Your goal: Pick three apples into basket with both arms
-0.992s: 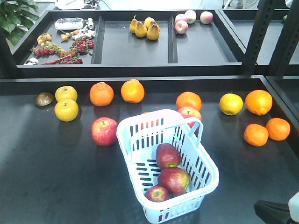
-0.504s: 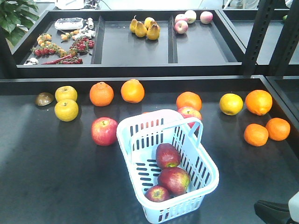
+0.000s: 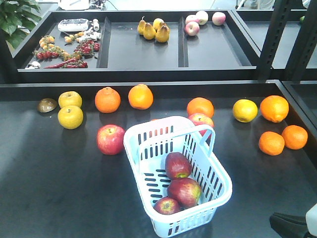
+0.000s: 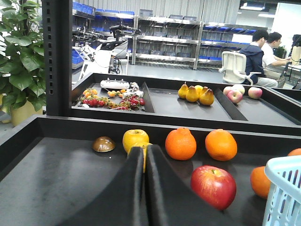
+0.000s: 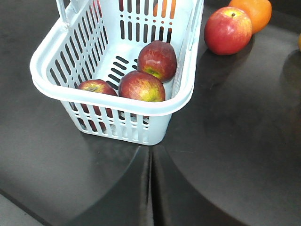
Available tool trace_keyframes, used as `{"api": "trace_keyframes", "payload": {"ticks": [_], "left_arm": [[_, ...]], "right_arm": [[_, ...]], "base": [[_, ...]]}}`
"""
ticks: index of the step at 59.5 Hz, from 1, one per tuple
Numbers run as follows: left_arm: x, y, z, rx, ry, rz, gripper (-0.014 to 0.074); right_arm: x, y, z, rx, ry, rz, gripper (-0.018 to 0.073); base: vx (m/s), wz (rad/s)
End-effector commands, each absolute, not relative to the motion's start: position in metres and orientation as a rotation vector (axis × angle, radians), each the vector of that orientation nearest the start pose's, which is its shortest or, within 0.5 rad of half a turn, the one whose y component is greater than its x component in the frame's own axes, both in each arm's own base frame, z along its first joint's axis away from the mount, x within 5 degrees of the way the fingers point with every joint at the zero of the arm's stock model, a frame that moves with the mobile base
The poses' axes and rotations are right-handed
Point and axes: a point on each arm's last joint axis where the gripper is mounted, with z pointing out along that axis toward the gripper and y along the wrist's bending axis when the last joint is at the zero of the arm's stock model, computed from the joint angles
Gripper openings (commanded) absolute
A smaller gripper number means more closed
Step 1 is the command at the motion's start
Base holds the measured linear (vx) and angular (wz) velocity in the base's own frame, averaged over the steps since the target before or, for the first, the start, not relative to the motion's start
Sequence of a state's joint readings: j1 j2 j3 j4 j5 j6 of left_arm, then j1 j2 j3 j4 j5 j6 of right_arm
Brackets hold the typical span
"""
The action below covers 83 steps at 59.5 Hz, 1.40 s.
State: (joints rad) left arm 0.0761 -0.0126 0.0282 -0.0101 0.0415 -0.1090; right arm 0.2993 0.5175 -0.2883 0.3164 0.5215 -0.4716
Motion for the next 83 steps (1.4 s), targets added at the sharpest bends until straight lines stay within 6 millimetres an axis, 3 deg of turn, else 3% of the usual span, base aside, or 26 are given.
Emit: {"api": "trace_keyframes", "payload": {"ticks": [1,18,34,54,75,81,83], "left_arm": [[0.053,0.004,0.217,-0.152,1.417,-0.046,-0.0006],[0.053,0.004,0.217,-0.152,1.417,-0.046,-0.0006],[0.053,0.004,0.217,-0.152,1.417,-0.046,-0.0006],[0.053,0.004,0.217,-0.152,1.417,-0.046,-0.0006],[0.053,0.004,0.217,-0.151,1.417,-0.045,-0.0006],[0.053,0.004,0.217,-0.151,1.417,-0.045,-0.0006],[0.053,0.004,0.217,-0.151,1.417,-0.045,-0.0006]], "right_arm": [[0.094,0.042,0.241,-0.590,2.052,0.218,-0.0006],[0.085,0.039,0.224,-0.574,2.047,0.211,-0.0006],[0.070,0.028,0.204,-0.286,1.917,0.295,-0.0006],[0.058,0.018,0.204,-0.243,1.860,0.235,-0.0006],[0.061,0.004,0.199,-0.010,1.853,0.079,-0.0006],[0.064,0.004,0.180,0.063,1.747,0.141,-0.0006],[0.063,0.004,0.182,0.115,1.740,0.188,-0.0006]], "base": [[0.00,0.00],[0.00,0.00],[0.00,0.00],[0.00,0.00],[0.00,0.00],[0.00,0.00],[0.00,0.00]]}}
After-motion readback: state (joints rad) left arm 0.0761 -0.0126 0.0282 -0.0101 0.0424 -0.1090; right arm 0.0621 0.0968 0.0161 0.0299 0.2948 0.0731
